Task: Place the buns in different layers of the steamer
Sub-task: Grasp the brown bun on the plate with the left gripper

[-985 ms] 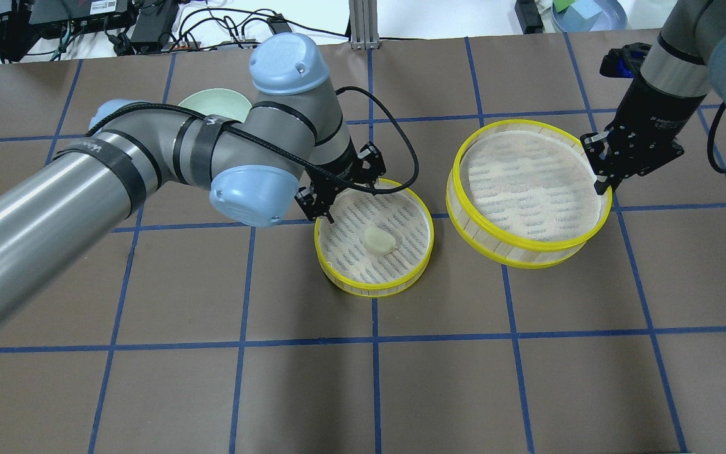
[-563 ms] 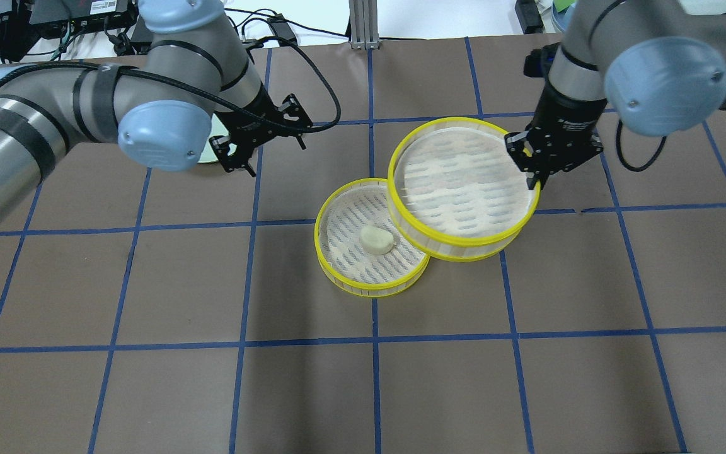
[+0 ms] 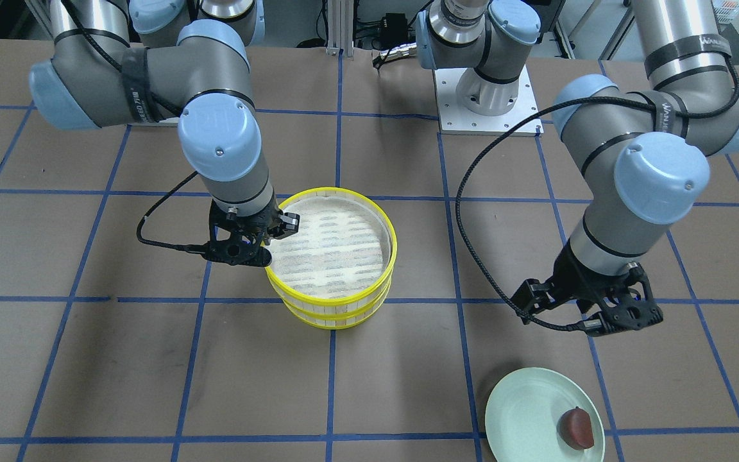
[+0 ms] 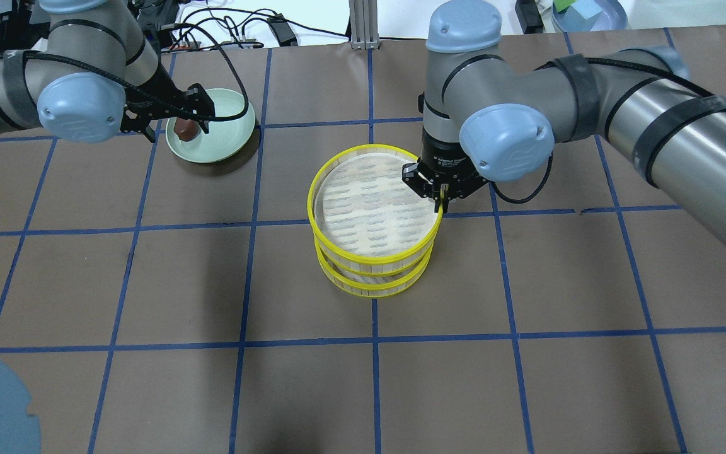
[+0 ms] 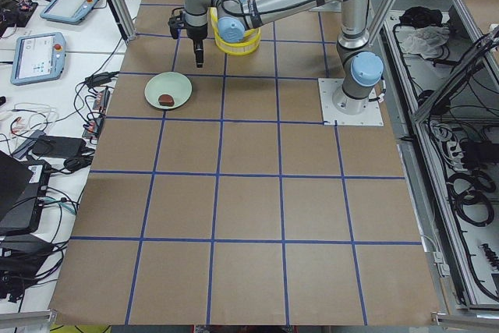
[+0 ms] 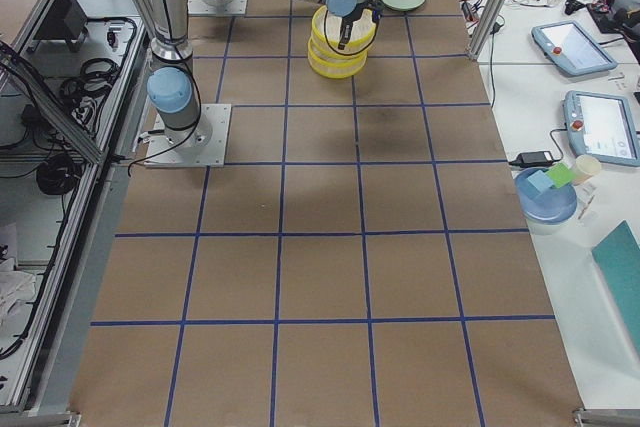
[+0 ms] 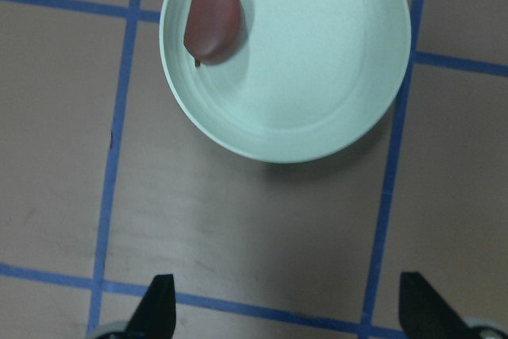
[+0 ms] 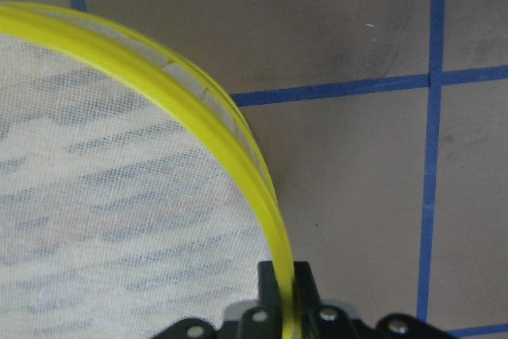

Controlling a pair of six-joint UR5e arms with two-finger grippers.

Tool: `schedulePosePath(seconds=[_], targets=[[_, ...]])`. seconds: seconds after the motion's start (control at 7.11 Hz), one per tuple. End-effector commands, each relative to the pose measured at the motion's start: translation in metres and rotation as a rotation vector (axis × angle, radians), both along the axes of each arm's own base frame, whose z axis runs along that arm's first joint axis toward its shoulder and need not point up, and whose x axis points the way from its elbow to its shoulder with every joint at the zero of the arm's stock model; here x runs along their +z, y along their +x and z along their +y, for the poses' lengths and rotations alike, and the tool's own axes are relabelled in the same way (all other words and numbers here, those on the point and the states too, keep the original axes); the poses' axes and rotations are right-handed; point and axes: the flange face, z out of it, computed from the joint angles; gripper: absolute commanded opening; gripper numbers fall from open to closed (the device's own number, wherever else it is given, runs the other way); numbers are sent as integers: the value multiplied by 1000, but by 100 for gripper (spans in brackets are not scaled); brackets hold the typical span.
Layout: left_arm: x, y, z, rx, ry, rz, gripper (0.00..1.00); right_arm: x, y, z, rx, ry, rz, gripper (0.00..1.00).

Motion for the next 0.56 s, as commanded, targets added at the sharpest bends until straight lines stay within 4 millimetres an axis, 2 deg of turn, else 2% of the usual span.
schedulePosePath(seconds=[0.0, 0.14, 0.42], targets=[[-36, 30, -39, -102, -83, -41, 100, -11, 6, 1, 6, 13, 9, 0], [-54, 40, -55, -201, -116, -73, 100, -18, 7, -1, 5, 16, 10, 0], [-78, 52, -75, -303, -133, -97, 100, -20, 4, -3, 11, 0, 36, 0]])
